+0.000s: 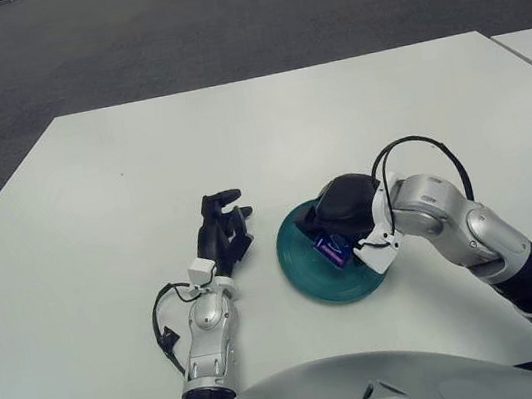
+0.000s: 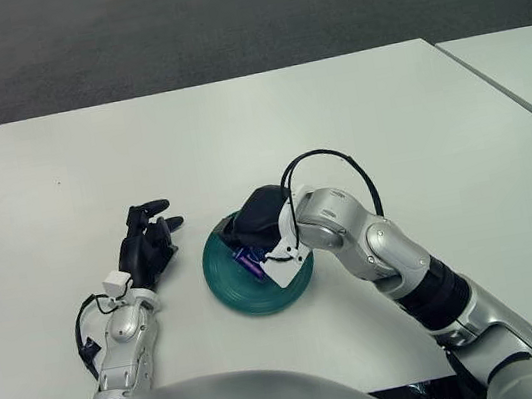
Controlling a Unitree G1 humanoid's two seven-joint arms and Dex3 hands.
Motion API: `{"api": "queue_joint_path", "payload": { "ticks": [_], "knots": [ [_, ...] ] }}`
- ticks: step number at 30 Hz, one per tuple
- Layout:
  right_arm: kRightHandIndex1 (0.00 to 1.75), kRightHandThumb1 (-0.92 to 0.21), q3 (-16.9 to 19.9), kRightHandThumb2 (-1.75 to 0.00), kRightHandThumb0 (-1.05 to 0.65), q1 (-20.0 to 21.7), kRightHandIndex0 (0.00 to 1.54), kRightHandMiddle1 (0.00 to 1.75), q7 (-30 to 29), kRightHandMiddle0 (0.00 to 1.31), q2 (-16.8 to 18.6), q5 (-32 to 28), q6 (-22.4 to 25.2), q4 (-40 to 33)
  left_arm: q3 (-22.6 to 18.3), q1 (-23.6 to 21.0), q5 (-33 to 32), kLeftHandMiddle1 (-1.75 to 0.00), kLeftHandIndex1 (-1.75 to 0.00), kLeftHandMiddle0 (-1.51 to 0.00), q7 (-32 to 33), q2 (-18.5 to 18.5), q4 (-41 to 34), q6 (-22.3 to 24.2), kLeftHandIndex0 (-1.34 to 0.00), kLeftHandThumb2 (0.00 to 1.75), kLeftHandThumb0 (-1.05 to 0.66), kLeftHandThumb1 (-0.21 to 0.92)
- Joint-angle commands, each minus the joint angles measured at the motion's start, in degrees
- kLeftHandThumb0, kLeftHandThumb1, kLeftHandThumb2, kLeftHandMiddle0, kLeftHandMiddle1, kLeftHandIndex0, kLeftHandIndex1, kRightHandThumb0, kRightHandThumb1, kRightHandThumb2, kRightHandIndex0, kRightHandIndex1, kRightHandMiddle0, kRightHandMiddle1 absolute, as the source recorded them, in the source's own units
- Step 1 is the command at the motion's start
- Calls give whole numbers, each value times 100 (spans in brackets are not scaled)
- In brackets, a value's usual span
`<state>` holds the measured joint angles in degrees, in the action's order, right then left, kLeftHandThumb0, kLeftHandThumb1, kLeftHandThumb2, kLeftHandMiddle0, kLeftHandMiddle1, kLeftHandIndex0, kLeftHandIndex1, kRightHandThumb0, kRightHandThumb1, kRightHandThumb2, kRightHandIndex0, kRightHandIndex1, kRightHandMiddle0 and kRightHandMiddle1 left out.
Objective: Put the gum into the plate.
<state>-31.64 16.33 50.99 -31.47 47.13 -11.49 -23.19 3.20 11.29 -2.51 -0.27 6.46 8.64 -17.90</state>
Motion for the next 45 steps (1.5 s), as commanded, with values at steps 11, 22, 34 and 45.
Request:
{"api": "queue_joint_path", "payload": {
  "ticks": [11,22,34,45],
  "knots": [
    [45,-92,76,-73,-88,-73,28,68,-844,0,-44,156,-536,374,-111,-125,-56,-111,-131,-21,-100,-63,392,-128,-8,88,-80,92],
    [26,-92,124,-80,-91,-59,28,51,-895,0,-36,153,-582,401,-142,-167,-33,-107,-128,-19,-97,-71,543,-285,-7,88,-79,92],
    [9,-92,228,-82,-99,-173,20,27,-428,0,55,-126,-35,183,-173,-177,-128,-93,-122,-19,-275,-166,660,-434,-6,90,-80,92],
    [3,-92,509,-89,-105,-365,14,12,-721,0,-40,-377,-64,66,-237,-184,-269,-86,-119,-23,-440,-138,830,-569,-4,91,-79,92]
  ]
}}
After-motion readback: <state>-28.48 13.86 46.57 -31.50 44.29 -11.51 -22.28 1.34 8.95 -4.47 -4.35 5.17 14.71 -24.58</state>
